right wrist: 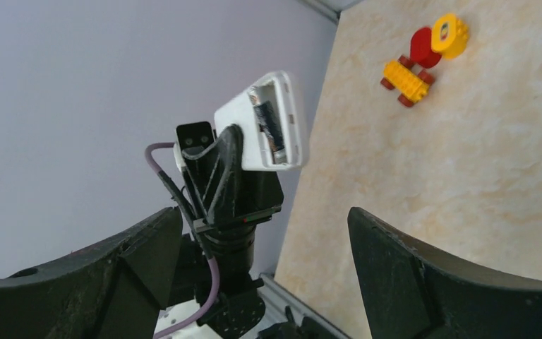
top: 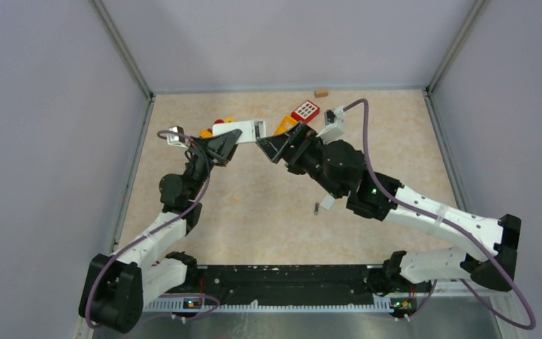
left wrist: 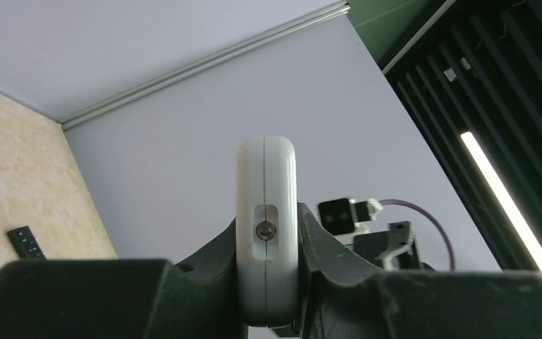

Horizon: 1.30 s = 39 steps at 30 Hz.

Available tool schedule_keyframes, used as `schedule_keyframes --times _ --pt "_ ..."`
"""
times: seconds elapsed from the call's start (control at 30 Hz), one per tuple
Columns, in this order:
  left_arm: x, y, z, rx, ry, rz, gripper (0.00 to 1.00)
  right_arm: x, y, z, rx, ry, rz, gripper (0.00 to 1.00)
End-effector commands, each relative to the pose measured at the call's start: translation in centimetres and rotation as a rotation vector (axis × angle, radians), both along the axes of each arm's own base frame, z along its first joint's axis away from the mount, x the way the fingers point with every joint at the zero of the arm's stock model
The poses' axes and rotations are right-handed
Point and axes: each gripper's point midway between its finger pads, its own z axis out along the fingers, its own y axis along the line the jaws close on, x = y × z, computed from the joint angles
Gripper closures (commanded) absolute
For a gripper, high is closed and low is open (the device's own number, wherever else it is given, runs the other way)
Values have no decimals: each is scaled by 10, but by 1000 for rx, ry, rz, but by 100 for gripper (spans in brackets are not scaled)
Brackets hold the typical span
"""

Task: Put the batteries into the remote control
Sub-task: Load the battery into the remote control.

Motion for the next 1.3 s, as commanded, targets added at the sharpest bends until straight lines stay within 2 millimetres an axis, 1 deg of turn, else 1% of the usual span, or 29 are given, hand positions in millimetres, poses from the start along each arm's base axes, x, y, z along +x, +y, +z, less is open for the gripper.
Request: schedule_keyframes --times 0.0,0.03,0.1,0.23,0.4,0.53,0.77,0.9,1.03,1.27 --pt "-20 4 25 -44 -126 -28 100 2 17 23 315 116 89 12" --pt "-20 4 26 -45 -129 -30 100 4 18 25 354 137 98 11" --pt "-21 5 25 -47 -129 -31 100 7 18 33 422 125 105 11" --pt "-22 5 24 -58 -128 -41 100 12 18 42 480 122 100 10" --pt "-24 3 27 -70 -145 -64 100 25 21 32 510 194 87 8" --pt "-23 3 24 -63 -150 -56 100 30 27 24 518 243 102 7" --pt "-23 1 21 -48 -152 -62 100 36 40 20 532 271 139 6" --pt "-23 -1 18 -34 -153 -63 100 39 42 24 542 263 144 8" --pt "-25 -3 16 -5 -171 -64 100 43 41 23 547 265 137 12" --pt "-26 -4 12 5 -170 -64 100 47 31 28 566 260 104 13"
